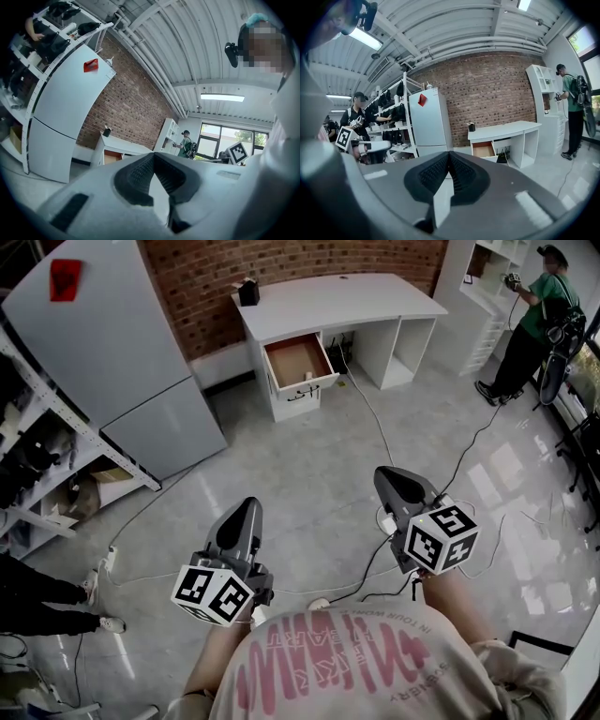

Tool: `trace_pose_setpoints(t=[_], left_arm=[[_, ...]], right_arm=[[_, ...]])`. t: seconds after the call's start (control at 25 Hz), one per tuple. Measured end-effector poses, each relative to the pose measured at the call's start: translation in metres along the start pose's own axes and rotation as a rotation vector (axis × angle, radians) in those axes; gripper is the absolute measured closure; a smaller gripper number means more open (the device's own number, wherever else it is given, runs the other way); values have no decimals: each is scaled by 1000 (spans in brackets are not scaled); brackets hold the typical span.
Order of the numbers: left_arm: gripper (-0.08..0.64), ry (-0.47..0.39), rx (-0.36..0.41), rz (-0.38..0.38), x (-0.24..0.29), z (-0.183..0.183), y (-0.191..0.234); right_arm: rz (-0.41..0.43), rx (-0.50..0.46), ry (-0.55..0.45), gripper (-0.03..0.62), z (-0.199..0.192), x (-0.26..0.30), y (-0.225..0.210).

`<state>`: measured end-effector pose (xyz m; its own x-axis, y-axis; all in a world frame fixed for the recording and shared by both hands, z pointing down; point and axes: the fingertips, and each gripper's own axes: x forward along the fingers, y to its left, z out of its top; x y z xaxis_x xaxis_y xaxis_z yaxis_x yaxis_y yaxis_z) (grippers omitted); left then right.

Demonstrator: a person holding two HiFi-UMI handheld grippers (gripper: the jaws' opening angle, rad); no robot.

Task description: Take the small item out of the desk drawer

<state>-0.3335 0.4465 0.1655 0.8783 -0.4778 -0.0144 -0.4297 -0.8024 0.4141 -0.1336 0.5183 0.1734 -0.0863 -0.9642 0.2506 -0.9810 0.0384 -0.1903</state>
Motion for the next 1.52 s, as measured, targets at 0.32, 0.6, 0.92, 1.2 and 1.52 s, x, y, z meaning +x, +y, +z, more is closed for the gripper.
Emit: trace_pose_setpoints(t=[0.32, 0.6, 0.92, 1.2, 1.52], left_arm=[[558, -19, -12, 13, -9, 4, 3], [558, -23, 1, 60, -21, 5, 5], [558, -69, 12, 127, -18, 16, 22], [558, -33, 11, 100, 33, 9, 30], [558, -46, -37, 156, 98, 6, 61]], right_arm=[[1, 32, 3, 580, -2, 2, -3], [30, 29, 16, 580, -1, 4, 1], [59, 33, 27, 580, -2, 26, -6], [63, 62, 23, 580, 4, 60, -45], [86, 130, 37, 580, 10, 119, -104]])
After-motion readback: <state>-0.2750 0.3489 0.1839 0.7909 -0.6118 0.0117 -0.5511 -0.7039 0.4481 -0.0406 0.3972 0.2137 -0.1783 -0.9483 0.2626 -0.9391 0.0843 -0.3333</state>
